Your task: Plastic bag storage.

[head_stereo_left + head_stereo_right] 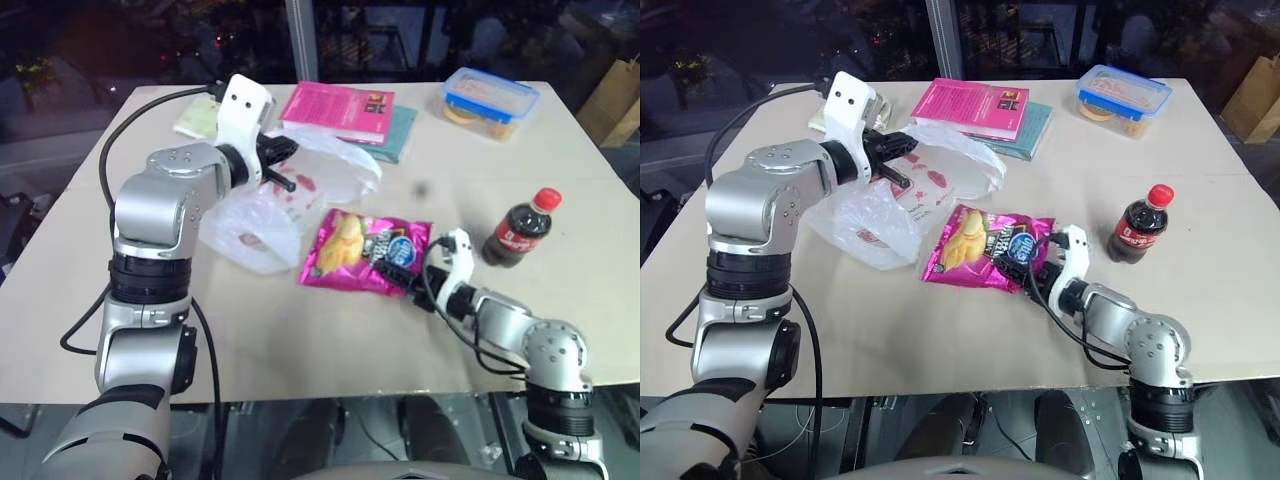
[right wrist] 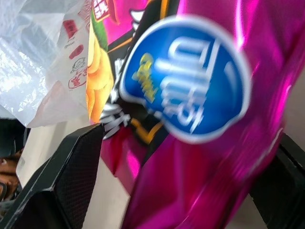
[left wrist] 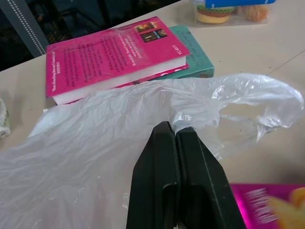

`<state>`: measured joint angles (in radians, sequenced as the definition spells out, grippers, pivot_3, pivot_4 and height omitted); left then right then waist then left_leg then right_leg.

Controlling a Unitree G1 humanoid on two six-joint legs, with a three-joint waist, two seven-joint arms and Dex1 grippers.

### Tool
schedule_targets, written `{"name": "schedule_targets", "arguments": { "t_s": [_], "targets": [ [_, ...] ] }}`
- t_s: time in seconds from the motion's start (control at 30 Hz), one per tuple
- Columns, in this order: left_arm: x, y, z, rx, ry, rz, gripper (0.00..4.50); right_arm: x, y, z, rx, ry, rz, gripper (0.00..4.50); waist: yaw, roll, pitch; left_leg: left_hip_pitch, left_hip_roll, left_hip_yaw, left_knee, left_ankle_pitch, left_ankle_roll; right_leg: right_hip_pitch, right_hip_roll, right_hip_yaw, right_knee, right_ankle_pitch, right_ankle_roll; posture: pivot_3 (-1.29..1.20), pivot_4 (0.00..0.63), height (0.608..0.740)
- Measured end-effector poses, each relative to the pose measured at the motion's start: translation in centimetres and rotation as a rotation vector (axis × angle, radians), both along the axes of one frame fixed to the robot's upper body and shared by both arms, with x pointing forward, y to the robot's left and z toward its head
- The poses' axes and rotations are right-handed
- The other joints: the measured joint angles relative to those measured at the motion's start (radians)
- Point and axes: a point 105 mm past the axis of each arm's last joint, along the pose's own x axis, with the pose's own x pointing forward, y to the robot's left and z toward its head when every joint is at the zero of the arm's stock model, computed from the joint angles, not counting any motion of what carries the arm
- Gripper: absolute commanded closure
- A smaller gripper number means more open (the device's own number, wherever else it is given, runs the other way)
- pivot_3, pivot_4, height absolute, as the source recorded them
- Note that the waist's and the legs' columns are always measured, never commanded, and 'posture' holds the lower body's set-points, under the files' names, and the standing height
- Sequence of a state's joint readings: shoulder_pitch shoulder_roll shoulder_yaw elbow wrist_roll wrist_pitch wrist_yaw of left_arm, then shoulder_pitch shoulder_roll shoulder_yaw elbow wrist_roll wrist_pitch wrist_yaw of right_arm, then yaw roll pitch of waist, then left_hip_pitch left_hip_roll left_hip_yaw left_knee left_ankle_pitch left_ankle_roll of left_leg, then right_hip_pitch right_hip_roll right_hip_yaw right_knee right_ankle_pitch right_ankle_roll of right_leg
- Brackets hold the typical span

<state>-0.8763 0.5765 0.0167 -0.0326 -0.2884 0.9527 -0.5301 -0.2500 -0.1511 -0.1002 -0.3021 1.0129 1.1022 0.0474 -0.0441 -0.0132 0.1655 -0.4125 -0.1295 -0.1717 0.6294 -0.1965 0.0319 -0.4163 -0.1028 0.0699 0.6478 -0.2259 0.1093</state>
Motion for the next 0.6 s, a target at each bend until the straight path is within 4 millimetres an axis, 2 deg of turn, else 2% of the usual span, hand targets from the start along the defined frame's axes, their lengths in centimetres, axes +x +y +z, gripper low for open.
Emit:
{"name": "schedule_targets", "arguments": {
  "t_s": [0.07, 0.23, 0.4, 0.6],
  "targets": [
    [-0.1, 0.3, -0.2, -0.008, 0.002, 0.011, 4.50, 0.4, 0.4, -0.4, -0.006, -0.016, 0.010, 0.65, -0.004, 0.000, -0.001, 0.001, 0.000, 0.001, 0.000, 0.000, 0.000, 0.000, 0.000, 0.001, 0.000, 0.000, 0.000, 0.00, 0.150, 0.740],
    [-0.4, 0.6, -0.5, -0.012, 0.011, 0.021, 4.50, 1.2, 1.3, -0.8, -0.007, -0.079, 0.046, 0.65, -0.005, -0.001, -0.001, 0.005, 0.002, 0.001, 0.000, -0.001, -0.001, 0.004, 0.002, 0.001, 0.001, 0.000, 0.000, 0.00, 0.150, 0.740],
    [-0.4, 1.2, -0.1, -0.040, 0.000, 0.043, 4.50, 1.1, 1.3, -0.6, 0.026, -0.083, 0.058, 0.65, -0.004, -0.001, -0.001, 0.007, 0.002, 0.001, -0.001, -0.001, -0.002, 0.005, 0.002, 0.002, 0.001, 0.000, 0.000, 0.00, 0.150, 0.740],
    [-0.6, 1.4, 0.5, -0.103, -0.010, 0.034, 4.50, -1.1, 1.6, 0.8, 0.103, -0.054, 0.156, 0.65, 0.003, 0.000, -0.001, -0.001, 0.001, 0.000, 0.001, -0.001, -0.002, -0.001, 0.002, 0.001, 0.000, 0.000, -0.001, 0.00, 0.150, 0.740]
  ]
}}
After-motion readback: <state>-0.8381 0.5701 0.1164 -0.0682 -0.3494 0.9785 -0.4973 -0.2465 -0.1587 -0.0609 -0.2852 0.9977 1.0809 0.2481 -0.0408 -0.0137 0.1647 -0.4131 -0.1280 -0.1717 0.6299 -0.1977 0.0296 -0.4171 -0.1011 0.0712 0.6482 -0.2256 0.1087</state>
